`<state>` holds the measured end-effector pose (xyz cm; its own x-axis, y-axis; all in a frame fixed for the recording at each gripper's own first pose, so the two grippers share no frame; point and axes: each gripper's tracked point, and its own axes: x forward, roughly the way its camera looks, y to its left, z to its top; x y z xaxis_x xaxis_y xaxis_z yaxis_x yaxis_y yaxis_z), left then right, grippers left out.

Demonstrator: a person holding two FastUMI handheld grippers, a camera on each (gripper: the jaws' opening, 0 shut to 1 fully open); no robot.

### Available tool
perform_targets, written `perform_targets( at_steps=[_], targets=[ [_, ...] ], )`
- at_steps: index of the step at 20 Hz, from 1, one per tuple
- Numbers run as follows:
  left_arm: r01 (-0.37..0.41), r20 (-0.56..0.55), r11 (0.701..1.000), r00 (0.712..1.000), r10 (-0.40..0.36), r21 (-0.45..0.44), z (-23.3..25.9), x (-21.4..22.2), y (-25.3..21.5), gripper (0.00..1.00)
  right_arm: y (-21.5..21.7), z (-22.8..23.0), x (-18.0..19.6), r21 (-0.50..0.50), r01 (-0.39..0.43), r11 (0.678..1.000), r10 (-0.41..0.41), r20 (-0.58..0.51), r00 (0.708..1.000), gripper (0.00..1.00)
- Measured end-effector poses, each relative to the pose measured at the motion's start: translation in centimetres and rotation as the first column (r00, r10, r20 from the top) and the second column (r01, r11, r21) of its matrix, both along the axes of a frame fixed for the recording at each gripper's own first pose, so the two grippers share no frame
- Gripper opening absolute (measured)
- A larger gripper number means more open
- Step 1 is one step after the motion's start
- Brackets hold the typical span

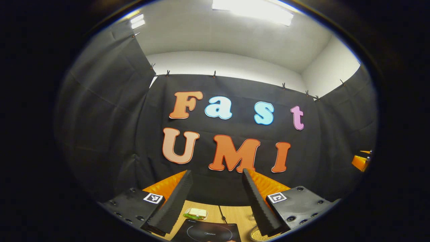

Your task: First push the handle of the pot to place it horizontally, then grasp the pot with both hands and set it on the induction cooktop.

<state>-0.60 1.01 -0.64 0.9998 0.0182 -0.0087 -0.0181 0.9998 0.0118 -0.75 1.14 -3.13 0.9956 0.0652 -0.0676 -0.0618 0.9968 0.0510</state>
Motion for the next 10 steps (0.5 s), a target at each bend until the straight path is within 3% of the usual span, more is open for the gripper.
perform_targets(
  at_steps=[10],
  targets=[
    [-0.04, 0.016, 0.998, 0.999, 0.039, 0.041, -0.2, -0.7, 1.4, 0.97, 2.6, -8.1, -1.5, -0.025, -0.097, 0.995, 0.091, -0.188, 0.978, 0.94]
  ],
)
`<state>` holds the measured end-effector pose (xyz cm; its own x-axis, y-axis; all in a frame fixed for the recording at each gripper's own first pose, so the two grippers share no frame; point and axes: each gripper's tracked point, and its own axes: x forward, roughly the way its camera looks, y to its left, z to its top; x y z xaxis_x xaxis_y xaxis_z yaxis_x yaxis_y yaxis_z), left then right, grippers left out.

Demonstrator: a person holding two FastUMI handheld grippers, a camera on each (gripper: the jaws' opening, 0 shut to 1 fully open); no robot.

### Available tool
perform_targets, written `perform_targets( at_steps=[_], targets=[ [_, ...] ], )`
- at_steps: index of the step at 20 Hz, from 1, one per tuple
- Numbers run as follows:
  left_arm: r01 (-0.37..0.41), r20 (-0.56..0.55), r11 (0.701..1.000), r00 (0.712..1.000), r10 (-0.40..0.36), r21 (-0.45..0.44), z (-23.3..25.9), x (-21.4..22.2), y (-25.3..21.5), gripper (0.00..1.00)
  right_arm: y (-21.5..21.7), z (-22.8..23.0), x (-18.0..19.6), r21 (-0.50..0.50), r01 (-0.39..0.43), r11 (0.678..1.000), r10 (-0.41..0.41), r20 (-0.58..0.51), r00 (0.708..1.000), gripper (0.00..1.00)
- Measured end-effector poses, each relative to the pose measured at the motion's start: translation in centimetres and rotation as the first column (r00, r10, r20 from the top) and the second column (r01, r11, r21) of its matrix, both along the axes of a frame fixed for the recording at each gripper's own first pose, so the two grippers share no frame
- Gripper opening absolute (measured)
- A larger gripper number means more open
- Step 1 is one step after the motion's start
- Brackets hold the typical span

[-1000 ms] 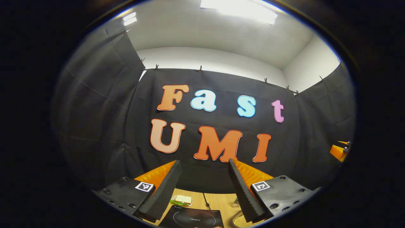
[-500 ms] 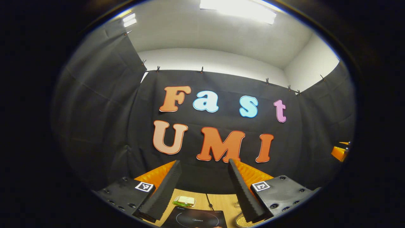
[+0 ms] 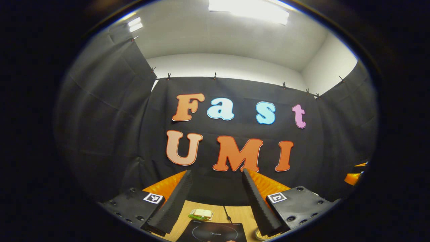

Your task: First push the handle of the pot to place it horizontally, then grasp the pot with both hands and set it on the induction cooktop.

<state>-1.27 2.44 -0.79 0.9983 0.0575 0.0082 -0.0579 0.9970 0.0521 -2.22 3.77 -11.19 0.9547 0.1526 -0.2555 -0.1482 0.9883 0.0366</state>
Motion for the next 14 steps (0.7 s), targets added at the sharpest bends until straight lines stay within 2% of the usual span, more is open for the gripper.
perform_targets(
  at_steps=[3, 6, 7, 8, 11, 13, 14],
  targets=[
    [-0.004, -0.009, 1.0, 1.0, 0.004, 0.007, -0.4, 0.3, 0.2, 0.97, 2.3, -5.3, -1.7, 0.031, -0.074, 0.997, 0.078, -0.155, 0.985, 0.91],
    [-0.012, -0.016, 1.0, 1.0, 0.012, 0.019, -0.8, 0.3, 0.5, 0.97, 5.0, -10.8, -4.4, 0.139, -0.134, 0.981, 0.175, -0.351, 0.92, 0.81],
    [-0.013, -0.02, 1.0, 1.0, 0.013, 0.019, -0.9, 0.2, 0.5, 0.97, 5.4, -12.4, -4.7, 0.159, -0.135, 0.978, 0.19, -0.402, 0.896, 0.79],
    [-0.014, -0.022, 1.0, 1.0, 0.015, 0.019, -0.9, 0.1, 0.6, 0.97, 5.5, -13.8, -5.3, 0.167, -0.134, 0.977, 0.196, -0.447, 0.873, 0.73],
    [-0.023, -0.018, 0.999, 1.0, 0.023, 0.028, -0.7, 0.0, 1.2, 0.97, 6.6, -17.9, -7.6, 0.162, -0.157, 0.974, 0.223, -0.576, 0.786, 0.6],
    [-0.028, -0.019, 0.999, 0.999, 0.029, 0.028, -0.9, 0.1, 1.3, 0.97, 7.5, -20.9, -10.1, 0.176, -0.184, 0.967, 0.255, -0.67, 0.697, 0.53],
    [-0.029, -0.022, 0.999, 0.999, 0.029, 0.027, -1.0, 0.0, 1.3, 0.97, 8.0, -21.7, -10.9, 0.194, -0.189, 0.963, 0.271, -0.701, 0.66, 0.45]
  ],
)
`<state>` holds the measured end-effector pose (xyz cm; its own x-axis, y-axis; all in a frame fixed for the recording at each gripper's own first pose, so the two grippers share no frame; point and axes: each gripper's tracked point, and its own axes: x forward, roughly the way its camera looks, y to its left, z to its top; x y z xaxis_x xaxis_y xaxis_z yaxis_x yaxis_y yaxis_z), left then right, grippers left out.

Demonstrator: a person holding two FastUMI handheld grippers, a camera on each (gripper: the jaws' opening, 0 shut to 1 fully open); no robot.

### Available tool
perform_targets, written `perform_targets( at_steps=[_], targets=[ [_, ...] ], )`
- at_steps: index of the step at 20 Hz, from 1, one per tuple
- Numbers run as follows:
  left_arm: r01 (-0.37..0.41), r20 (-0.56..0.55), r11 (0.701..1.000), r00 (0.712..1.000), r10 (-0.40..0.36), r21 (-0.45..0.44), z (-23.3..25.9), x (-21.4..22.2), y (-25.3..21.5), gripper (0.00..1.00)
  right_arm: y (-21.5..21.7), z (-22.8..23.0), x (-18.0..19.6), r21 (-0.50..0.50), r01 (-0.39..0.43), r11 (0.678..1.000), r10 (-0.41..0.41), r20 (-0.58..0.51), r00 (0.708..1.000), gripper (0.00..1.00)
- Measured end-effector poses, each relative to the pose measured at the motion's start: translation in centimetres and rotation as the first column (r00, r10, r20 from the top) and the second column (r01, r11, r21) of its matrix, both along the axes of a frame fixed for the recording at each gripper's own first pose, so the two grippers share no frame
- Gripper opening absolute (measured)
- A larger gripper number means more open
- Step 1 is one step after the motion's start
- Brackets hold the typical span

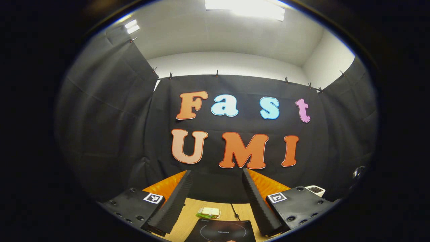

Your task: First push the handle of the pot to place it horizontally, then grasp the pot with both hands and set it on the induction cooktop.

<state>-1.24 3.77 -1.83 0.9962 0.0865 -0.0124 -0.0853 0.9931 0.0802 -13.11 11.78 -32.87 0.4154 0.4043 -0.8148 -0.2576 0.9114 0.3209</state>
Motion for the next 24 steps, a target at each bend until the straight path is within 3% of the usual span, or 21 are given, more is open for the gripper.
perform_targets(
  at_steps=[4, 11, 14, 24],
  targets=[
    [-0.004, -0.018, 1.0, 1.0, 0.004, 0.003, -0.6, 0.0, 0.4, 0.97, 1.2, -2.7, -2.6, 0.03, -0.021, 0.999, 0.025, -0.163, 0.986, 0.21],
    [-0.016, -0.043, 1.0, 0.999, 0.017, 0.012, -1.5, -0.1, 1.2, 0.97, 3.2, -6.1, -5.1, 0.06, -0.07, 0.996, 0.085, -0.319, 0.944, 0.12],
    [-0.02, -0.047, 1.0, 0.999, 0.021, 0.015, -1.7, 0.0, 1.4, 0.97, 3.9, -7.6, -5.6, 0.055, -0.076, 0.996, 0.091, -0.374, 0.923, 0.0],
    [-0.024, -0.102, 0.999, 0.994, 0.027, 0.03, -3.9, 0.6, 1.4, 0.97, 5.5, -10.9, -5.9, 0.051, -0.103, 0.993, 0.115, -0.454, 0.884, 0.0]
  ],
)
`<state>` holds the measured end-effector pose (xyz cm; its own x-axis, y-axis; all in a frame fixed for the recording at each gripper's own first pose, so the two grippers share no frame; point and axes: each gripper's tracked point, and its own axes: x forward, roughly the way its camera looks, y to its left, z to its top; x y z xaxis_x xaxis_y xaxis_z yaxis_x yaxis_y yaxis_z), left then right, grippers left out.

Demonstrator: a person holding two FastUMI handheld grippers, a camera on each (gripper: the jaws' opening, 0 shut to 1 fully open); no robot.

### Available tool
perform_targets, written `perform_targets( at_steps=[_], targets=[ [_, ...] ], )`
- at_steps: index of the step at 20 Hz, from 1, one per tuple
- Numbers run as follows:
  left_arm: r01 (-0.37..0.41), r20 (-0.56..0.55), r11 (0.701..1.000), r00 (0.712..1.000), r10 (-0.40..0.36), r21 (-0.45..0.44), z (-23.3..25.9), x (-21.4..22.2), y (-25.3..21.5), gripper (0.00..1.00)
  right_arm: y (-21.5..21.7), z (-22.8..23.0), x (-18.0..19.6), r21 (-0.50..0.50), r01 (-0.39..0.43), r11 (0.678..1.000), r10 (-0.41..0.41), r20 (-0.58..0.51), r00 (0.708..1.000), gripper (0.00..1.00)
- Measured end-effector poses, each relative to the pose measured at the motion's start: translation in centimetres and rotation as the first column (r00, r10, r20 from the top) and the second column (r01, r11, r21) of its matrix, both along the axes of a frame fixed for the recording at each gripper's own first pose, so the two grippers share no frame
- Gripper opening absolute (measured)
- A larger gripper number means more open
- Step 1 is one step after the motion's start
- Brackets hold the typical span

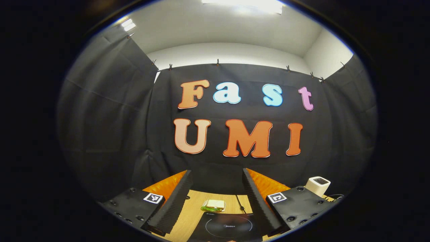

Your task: First push the handle of the pot to place it horizontally, then grasp the pot with both hands and set it on the induction cooktop.

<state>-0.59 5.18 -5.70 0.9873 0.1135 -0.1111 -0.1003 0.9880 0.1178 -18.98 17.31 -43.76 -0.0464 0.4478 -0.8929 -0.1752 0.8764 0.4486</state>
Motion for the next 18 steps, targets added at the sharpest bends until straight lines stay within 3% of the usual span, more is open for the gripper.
perform_targets(
  at_steps=[8, 18],
  targets=[
    [0.009, -0.042, 0.999, 0.999, -0.008, 0.036, -1.0, 1.4, -0.2, 0.97, -0.7, -1.2, 0.0, -0.04, 0.0, 0.999, 0.0, -0.003, 1.0, 0.0],
    [0.077, -0.051, 0.996, 0.996, -0.074, 0.044, -2.0, 2.8, -3.0, 0.97, -4.5, -1.8, 0.9, -0.072, 0.078, 0.994, -0.079, -0.01, 0.997, 0.0]
  ],
)
